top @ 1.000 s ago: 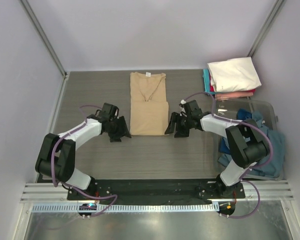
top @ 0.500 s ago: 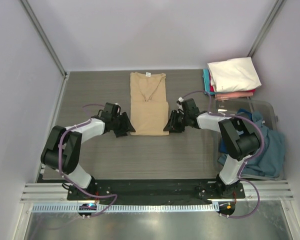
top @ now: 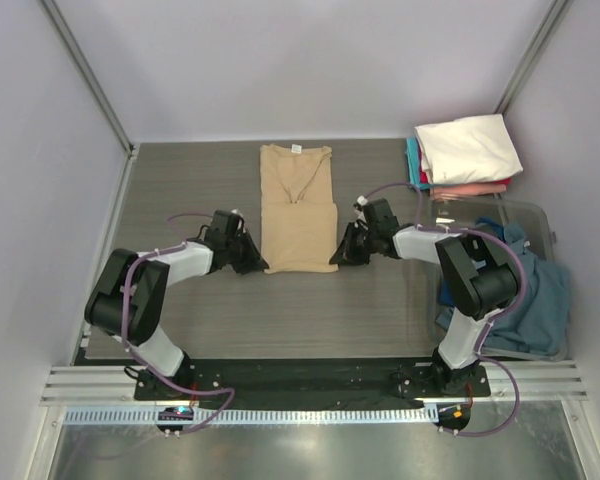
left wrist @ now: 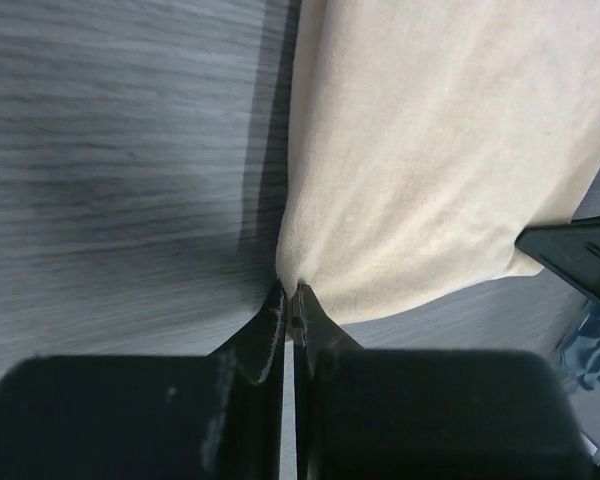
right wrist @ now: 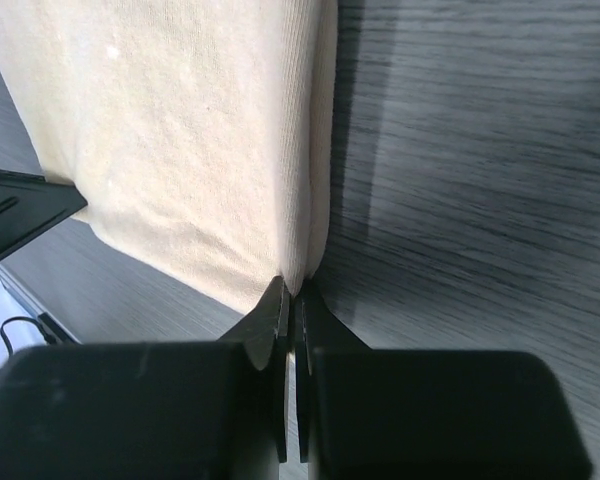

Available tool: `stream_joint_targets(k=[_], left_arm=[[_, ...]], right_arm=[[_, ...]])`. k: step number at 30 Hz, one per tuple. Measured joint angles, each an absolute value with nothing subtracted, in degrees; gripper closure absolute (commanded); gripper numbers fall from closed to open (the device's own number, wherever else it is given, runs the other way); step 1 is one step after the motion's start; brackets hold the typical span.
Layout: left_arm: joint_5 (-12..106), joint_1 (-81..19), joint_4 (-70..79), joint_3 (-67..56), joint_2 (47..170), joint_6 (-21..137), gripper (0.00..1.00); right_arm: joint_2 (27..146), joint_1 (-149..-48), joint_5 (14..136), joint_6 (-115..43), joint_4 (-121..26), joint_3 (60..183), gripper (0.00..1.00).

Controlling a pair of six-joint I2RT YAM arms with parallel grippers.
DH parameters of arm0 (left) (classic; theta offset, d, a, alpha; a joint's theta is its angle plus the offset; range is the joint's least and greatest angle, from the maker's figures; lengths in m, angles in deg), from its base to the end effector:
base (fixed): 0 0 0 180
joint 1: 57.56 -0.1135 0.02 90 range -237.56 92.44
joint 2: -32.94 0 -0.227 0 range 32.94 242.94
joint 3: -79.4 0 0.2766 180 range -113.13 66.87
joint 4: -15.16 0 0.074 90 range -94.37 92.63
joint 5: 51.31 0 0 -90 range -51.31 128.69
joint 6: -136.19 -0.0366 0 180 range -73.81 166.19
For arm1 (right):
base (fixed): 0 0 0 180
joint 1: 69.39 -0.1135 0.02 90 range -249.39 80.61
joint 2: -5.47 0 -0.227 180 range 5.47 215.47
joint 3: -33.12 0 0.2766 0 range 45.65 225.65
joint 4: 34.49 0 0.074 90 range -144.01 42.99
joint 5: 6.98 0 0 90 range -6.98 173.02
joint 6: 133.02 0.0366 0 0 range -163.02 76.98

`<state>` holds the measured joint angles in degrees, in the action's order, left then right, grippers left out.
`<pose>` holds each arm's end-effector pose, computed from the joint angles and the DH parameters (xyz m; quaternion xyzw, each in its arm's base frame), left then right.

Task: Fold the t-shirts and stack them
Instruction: Fold the tshirt

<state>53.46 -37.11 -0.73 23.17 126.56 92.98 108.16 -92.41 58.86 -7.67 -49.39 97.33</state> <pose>0.2961 -0.1204 0.0844 -0.1750 0.9257 -0.2745 0.1926 0.3167 0.1508 0.0766 0.0343 0.9300 0.3233 0.1713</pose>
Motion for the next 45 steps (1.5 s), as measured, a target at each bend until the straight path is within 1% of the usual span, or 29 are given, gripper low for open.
stream_joint_targets(k=[3, 6, 10, 13, 17, 21, 25, 28, 31, 38, 45], left_arm=[[52.9, -35.6, -1.1, 24.5, 124.5, 93.8, 1.00], [51.7, -32.4, -4.2, 26.9, 118.5, 94.6, 1.00], [48.7, -25.6, -11.2, 28.5, 105.4, 96.9, 1.00], [45.9, -20.0, -17.4, 28.4, 94.9, 99.8, 1.00], [42.2, -14.7, -29.5, 23.9, 87.1, 103.1, 1.00], [38.2, -13.7, -40.7, 14.8, 85.6, 104.6, 0.99], [34.3, -13.7, -46.3, 7.2, 86.8, 104.3, 0.99], [32.0, -14.6, -49.0, 2.7, 90.7, 102.9, 1.00], [31.8, -17.5, -49.5, 0.6, 95.4, 101.2, 1.00], [39.0, -29.6, -46.4, -1.3, 106.1, 96.9, 1.00], [44.9, -35.5, -45.2, -11.4, 120.8, 91.8, 1.00]], right_arm=[[106.3, -92.4, 59.3, -7.7, -49.9, 95.9, 0.99], [100.7, -92.4, 59.9, -7.7, -52.8, 92.5, 0.99], [87.8, -93.3, 61.9, -7.8, -60.1, 88.7, 0.99], [77.0, -96.1, 65.3, -7.8, -67.0, 88.5, 0.99], [65.6, -100.5, 67.3, -7.0, -75.6, 89.8, 0.99], [62.5, -101.5, 68.4, -6.0, -82.9, 93.8, 0.99], [65.7, -101.7, 69.8, -6.7, -87.3, 101.9, 0.99], [71.6, -101.5, 71.0, -8.4, -88.2, 108.4, 0.99], [77.5, -100.5, 71.7, -10.2, -88.7, 112.3, 0.99], [90.2, -96.7, 69.7, -14.0, -89.3, 120.2, 0.99], [101.6, -92.2, 67.7, -17.8, -89.4, 128.5, 0.99]])
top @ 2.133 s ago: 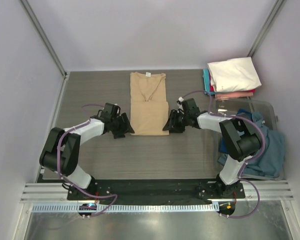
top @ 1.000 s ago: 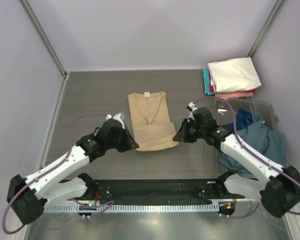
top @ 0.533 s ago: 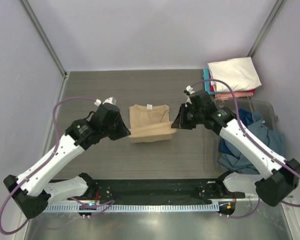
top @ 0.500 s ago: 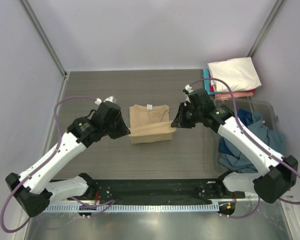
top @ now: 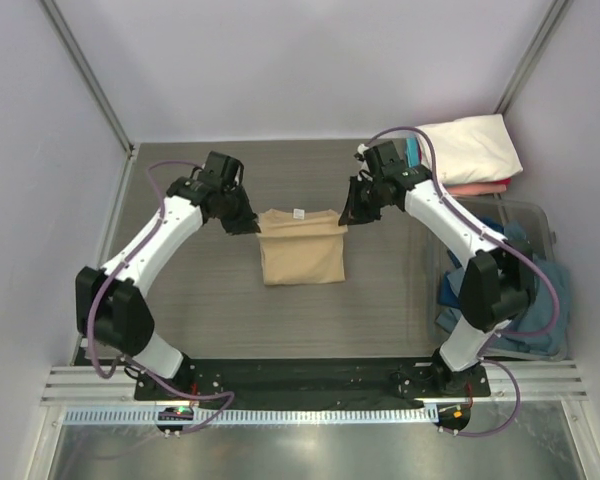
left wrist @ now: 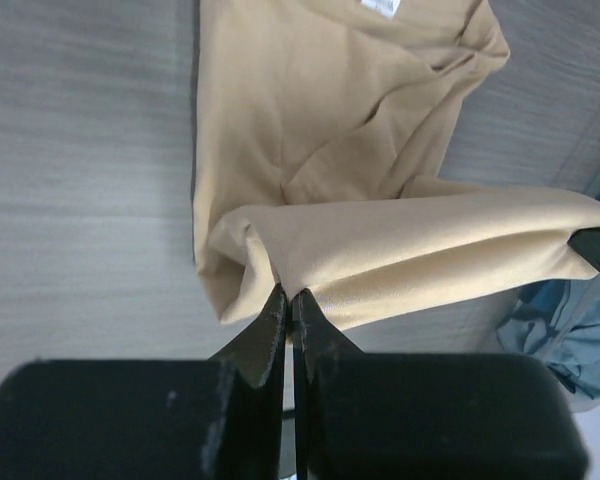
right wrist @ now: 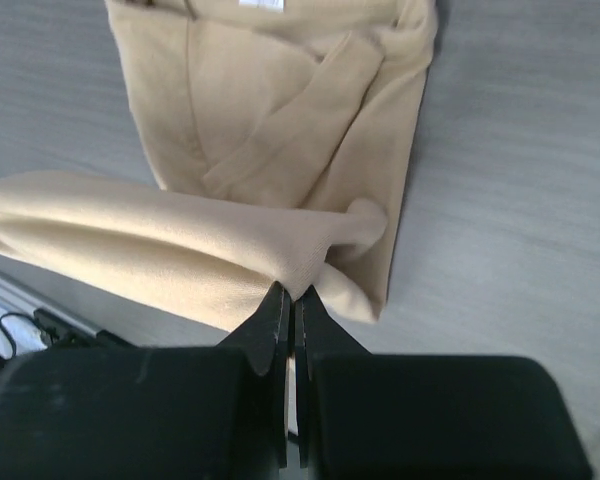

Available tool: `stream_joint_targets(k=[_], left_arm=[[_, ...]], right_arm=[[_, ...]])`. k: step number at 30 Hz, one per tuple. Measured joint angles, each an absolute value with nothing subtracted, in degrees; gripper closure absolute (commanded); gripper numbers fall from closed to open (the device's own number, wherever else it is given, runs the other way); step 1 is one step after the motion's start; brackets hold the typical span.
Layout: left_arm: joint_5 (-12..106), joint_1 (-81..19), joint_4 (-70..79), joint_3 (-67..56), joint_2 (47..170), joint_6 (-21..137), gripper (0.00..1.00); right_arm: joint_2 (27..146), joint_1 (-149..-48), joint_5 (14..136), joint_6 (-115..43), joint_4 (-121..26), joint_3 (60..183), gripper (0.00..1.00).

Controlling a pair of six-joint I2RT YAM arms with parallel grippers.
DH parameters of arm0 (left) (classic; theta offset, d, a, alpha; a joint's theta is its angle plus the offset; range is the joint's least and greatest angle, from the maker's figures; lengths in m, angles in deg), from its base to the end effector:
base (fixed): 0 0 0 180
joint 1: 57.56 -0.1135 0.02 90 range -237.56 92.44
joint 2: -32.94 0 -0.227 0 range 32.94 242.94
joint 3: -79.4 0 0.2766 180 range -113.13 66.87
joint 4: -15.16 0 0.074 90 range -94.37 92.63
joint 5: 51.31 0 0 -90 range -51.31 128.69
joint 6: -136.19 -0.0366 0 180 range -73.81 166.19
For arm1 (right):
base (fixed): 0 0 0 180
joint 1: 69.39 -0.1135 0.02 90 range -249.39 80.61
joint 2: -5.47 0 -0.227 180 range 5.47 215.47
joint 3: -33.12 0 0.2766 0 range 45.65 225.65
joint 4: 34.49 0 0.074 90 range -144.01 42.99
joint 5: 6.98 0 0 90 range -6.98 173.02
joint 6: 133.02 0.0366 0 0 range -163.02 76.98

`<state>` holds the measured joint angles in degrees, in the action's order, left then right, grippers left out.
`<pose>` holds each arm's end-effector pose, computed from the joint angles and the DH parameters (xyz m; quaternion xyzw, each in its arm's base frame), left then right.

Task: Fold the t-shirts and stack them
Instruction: Fold the tshirt

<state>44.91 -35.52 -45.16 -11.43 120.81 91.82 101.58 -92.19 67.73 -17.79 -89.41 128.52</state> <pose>0.3205 -0.1340 0.2617 -0.1810 0.9412 -0.1995 0.2041 0.3488 0.1571 0.2456 -0.0192 0.9475 0.2353 0.2158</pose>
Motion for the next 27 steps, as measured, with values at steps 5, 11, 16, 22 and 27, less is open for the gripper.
stream_joint_targets(k=[5, 11, 16, 22, 27], left_arm=[[46.9, -38.0, -45.7, -18.8, 130.5, 88.6, 1.00], [47.8, -40.9, -48.3, -30.1, 142.8, 85.1, 1.00], [48.0, -41.9, -50.4, -36.0, 150.3, 83.4, 1.00], [48.0, -42.9, -53.2, -43.1, 157.0, 82.7, 0.94], [45.7, -45.1, -59.0, -58.3, 165.9, 80.4, 0.48]], right_arm=[[109.4, -90.3, 66.6, -19.5, -89.4, 134.8, 0.99], [118.2, -89.0, 64.8, -20.7, -89.5, 142.7, 0.99], [124.0, -88.0, 63.2, -21.2, -89.6, 148.2, 0.98], [131.1, -87.0, 61.0, -21.2, -89.9, 154.7, 0.62], [138.9, -84.7, 60.6, -21.5, -91.1, 165.0, 0.12]])
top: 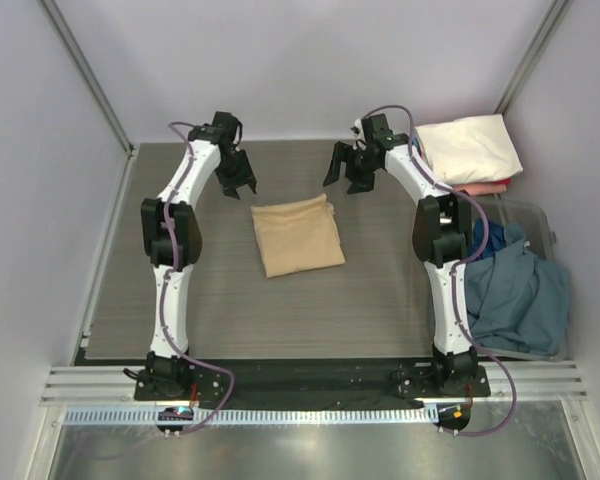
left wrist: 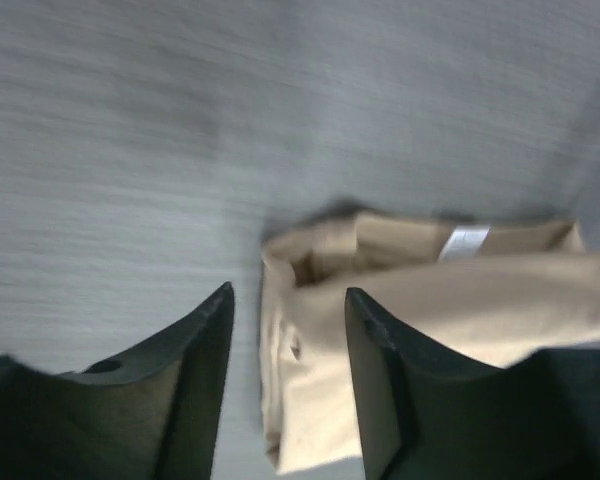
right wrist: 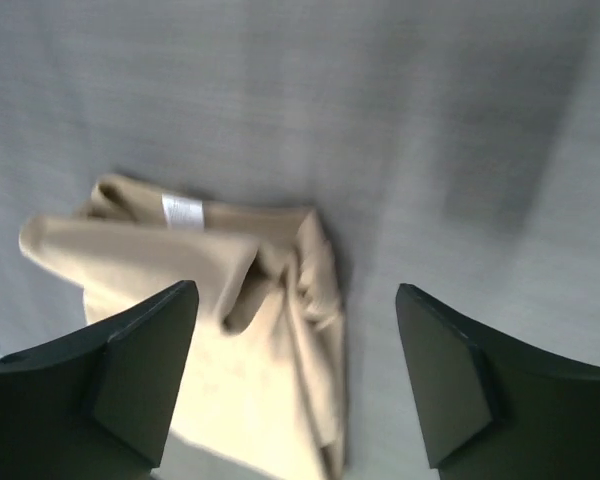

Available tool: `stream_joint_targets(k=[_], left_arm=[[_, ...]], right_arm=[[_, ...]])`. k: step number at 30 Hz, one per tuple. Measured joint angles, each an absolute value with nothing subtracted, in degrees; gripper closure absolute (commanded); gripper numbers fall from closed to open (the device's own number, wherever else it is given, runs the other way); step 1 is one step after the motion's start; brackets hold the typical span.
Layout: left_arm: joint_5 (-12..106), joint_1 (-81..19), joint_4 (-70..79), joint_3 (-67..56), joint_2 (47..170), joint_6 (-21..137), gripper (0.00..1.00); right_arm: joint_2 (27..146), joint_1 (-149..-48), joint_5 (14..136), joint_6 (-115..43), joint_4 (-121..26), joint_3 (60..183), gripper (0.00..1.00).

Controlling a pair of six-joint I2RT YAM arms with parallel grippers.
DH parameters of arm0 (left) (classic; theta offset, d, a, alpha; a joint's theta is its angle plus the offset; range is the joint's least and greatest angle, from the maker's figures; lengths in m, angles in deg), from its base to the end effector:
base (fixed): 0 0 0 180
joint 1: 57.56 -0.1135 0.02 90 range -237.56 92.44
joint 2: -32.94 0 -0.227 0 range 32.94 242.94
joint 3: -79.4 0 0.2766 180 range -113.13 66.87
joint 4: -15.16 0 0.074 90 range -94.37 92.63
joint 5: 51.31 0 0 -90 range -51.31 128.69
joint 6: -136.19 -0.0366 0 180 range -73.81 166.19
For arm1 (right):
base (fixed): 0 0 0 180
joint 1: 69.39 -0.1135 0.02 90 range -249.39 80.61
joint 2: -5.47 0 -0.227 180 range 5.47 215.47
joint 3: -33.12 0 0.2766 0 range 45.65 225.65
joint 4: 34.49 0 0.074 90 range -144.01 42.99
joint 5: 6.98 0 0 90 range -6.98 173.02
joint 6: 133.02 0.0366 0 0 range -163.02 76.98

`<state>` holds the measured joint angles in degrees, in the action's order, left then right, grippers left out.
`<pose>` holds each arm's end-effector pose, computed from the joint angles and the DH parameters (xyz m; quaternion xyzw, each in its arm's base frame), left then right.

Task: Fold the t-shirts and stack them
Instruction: Fold the tshirt

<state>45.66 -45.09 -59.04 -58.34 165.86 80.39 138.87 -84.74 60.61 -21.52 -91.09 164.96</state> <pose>0.4766 -0.1099 0.1997 -0.1744 0.9665 -0.1257 0.1403 0.4875 0.1483 0.1793 -0.0026 0.9448 0.2623 0.1962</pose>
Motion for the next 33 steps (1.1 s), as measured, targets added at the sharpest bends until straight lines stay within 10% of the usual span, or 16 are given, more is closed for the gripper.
stream_joint_targets(k=[6, 15, 33], left_arm=[[34.8, -46.6, -61.7, -63.4, 166.2, 76.5, 0.32], [38.7, -43.6, -41.9, -18.7, 135.3, 77.5, 0.38], [44.4, -38.2, -34.5, -24.3, 145.6, 79.0, 0.44]], right_arm=[[140.5, -80.6, 62.0, -21.5, -89.2, 167.8, 0.09], [114.8, -83.2, 63.2, -20.3, -77.8, 134.2, 0.26], [138.6, -92.4, 50.0, -15.7, -70.5, 154.3, 0.43]])
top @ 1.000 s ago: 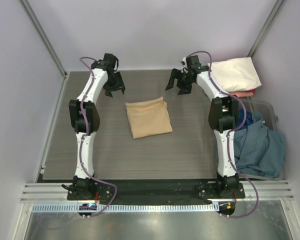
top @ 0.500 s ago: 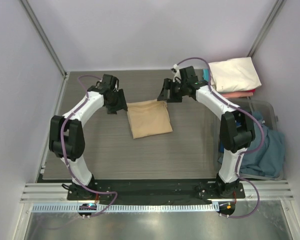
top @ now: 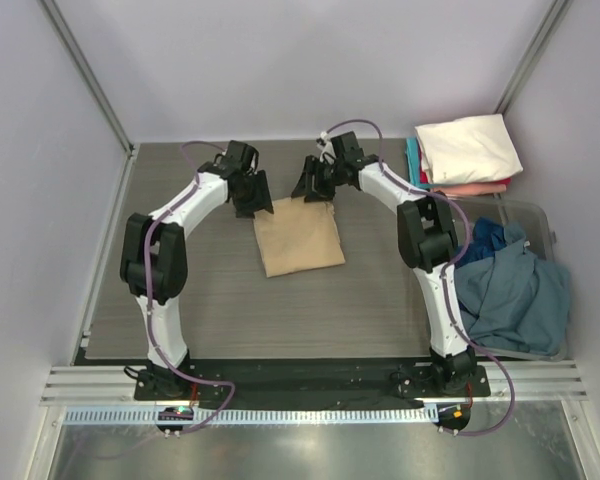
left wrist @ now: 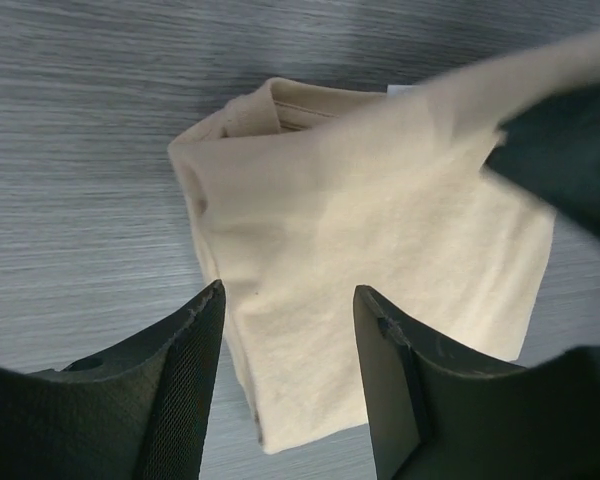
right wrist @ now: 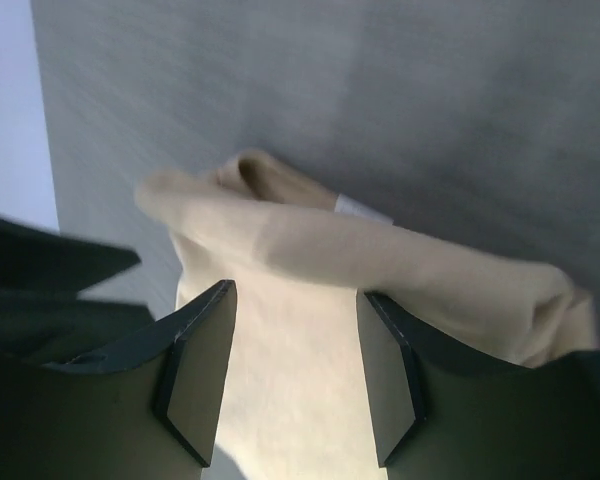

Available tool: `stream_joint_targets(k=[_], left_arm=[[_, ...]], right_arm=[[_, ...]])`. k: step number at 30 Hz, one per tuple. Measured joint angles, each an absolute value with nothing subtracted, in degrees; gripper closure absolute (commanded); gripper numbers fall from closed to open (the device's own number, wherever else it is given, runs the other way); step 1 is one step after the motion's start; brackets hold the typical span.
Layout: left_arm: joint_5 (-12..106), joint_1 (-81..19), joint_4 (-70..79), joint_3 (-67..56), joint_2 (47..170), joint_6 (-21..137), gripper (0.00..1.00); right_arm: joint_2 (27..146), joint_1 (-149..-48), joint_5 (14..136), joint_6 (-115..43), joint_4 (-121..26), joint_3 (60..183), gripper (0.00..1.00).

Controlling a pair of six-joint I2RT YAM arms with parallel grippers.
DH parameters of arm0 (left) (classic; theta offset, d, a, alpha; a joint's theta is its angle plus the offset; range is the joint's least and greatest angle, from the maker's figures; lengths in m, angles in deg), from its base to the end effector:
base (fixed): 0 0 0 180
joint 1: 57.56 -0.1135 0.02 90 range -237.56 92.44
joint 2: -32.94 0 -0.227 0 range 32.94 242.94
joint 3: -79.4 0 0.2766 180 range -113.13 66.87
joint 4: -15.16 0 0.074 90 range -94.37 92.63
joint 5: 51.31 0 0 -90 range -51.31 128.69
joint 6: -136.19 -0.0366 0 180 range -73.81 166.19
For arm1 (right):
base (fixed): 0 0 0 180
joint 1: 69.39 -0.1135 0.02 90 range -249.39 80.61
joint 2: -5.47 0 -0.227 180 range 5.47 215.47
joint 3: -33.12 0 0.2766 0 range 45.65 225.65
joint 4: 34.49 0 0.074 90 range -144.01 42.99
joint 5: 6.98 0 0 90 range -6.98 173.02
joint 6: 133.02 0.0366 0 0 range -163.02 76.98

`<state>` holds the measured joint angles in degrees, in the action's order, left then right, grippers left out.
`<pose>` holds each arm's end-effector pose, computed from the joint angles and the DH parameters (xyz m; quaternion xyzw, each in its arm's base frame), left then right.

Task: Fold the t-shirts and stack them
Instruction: Fold the tshirt, then neatly place the folded tshirt to the corner

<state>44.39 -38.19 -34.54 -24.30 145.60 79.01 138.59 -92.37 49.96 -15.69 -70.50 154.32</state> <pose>0.4121 -0.1487 0.1856 -0.0993 0.9566 -0.1617 0.2212 0.4672 0.2198 0.1444 -0.0681 0.8980 0.3866 0.1986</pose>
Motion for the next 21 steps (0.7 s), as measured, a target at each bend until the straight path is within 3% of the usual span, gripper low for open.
stream_joint_targets(k=[6, 12, 16, 21], left_arm=[[41.6, -38.6, -35.5, -21.9, 142.2, 78.9, 0.42], [41.2, -39.4, -32.0, -14.4, 136.2, 78.8, 0.34], [41.8, -39.6, -27.3, -9.6, 135.0, 78.7, 0.34], [42.5, -39.6, -21.7, -7.0, 137.0, 78.7, 0.36]], right_arm=[[147.3, -88.0, 50.5, -12.3, -69.2, 168.2, 0.42], [147.0, -83.9, 51.8, -11.7, -69.3, 168.7, 0.36], [138.7, -83.7, 53.9, -14.2, -69.8, 160.5, 0.30], [119.6, -84.7, 55.3, -16.3, -68.5, 144.9, 0.25]])
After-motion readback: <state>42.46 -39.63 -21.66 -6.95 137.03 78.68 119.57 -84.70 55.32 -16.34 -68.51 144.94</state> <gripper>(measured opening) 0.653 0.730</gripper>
